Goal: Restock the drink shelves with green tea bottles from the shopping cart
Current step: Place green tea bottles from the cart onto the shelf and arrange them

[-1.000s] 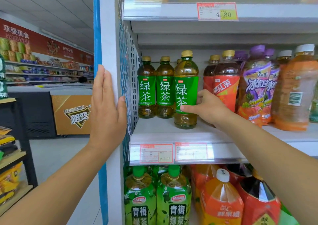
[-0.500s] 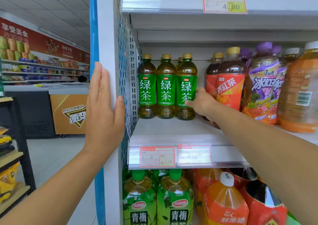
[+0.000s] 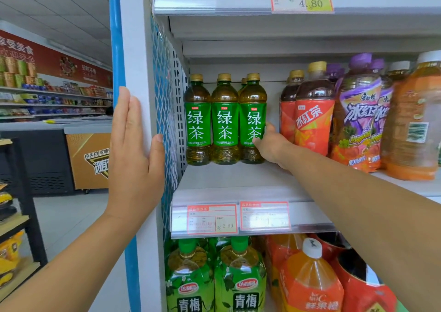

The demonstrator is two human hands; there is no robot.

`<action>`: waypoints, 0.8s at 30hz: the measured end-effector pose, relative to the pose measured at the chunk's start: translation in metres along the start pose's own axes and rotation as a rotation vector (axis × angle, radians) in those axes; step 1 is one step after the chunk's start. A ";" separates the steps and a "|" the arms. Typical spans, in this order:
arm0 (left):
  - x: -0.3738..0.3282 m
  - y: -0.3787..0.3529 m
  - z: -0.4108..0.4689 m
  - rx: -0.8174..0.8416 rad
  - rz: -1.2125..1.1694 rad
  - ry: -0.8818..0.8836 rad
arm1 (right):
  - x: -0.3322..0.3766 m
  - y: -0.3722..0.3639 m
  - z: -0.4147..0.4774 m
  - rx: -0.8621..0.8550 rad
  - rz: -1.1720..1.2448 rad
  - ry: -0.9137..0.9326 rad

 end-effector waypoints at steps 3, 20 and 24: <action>0.000 0.000 -0.001 -0.004 -0.004 0.005 | -0.001 0.000 0.002 -0.004 0.011 0.004; -0.035 0.026 -0.017 -0.033 0.004 -0.003 | 0.011 0.066 -0.169 0.007 0.119 0.465; -0.104 0.026 -0.093 0.183 -0.205 -0.213 | -0.049 0.085 -0.234 0.133 0.064 0.380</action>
Point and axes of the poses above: each hand's wrist, its own z-axis towards the middle knuckle, its own y-axis out of the back of the hand, x = y × z, the point moved 7 cm from there along z, towards the middle knuckle, and after that the axes turned 9 degrees about z, right-handed, at the moved point
